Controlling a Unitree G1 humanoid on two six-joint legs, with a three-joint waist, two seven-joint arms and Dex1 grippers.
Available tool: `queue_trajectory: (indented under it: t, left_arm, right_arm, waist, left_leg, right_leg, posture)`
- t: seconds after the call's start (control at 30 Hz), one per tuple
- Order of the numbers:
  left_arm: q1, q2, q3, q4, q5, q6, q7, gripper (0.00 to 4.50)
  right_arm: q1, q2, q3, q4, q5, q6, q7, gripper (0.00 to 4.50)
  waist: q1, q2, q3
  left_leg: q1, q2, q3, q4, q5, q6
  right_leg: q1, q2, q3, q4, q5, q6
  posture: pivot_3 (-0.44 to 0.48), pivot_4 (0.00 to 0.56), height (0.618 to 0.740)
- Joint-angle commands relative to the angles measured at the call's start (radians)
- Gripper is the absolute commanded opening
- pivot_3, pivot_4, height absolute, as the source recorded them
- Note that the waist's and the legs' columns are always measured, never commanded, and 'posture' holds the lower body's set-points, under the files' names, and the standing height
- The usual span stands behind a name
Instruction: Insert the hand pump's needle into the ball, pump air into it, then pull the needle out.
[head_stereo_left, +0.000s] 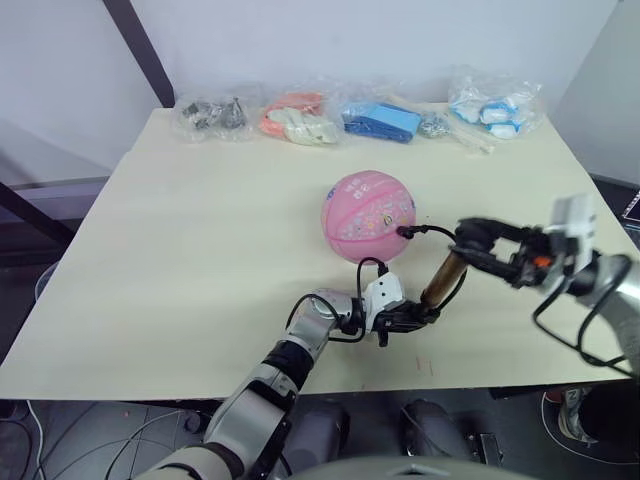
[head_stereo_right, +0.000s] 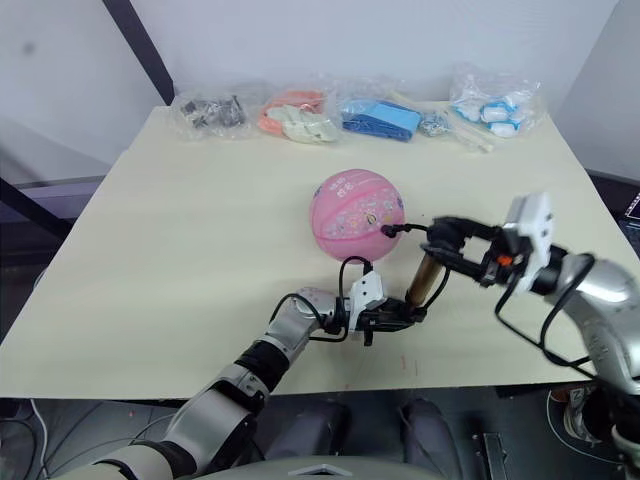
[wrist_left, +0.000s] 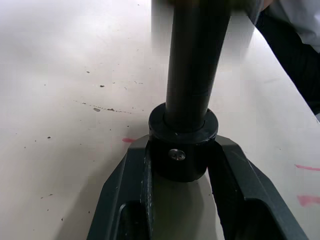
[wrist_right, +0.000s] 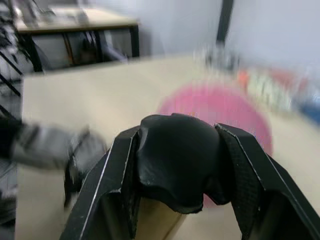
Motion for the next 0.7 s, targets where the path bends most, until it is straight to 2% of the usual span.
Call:
queue_trajectory:
  t: [0.03,0.33,0.7]
  left_arm:
    - [0.031,0.022,-0.006,0.063,0.031,0.043,0.015,1.08]
    - [0.024,0.020,-0.008,0.072,0.033,0.040,0.010,1.08]
    - [0.020,0.017,-0.006,0.079,0.034,0.039,0.012,1.08]
  right_arm:
    - [-0.055,-0.026,-0.117,-0.045,0.124,0.036,-0.007,1.91]
    - [-0.122,-0.041,-0.178,-0.031,0.176,0.091,-0.043,1.91]
    - [0.072,0.053,0.062,-0.039,-0.102,-0.005,-0.036,1.91]
  waist:
    - [0.000,-0.001,0.001]
    - [0.000,-0.001,0.001]
    - [-0.002,-0.002,0.000]
  left_leg:
    - [0.000,0.000,0.000,0.000,0.000,0.000]
    - [-0.001,-0.001,0.000,0.000,0.000,0.000]
    - [0.003,0.000,0.001,0.000,0.000,0.000]
  right_leg:
    - [0.000,0.000,0.000,0.000,0.000,0.000]
    - [0.000,-0.002,0.000,-0.001,0.000,0.000]
    - [0.002,-0.001,0.000,0.000,0.000,0.000]
  posture:
    - [0.000,0.150,0.740]
    - [0.000,0.150,0.740]
    - [0.000,0.150,0.740]
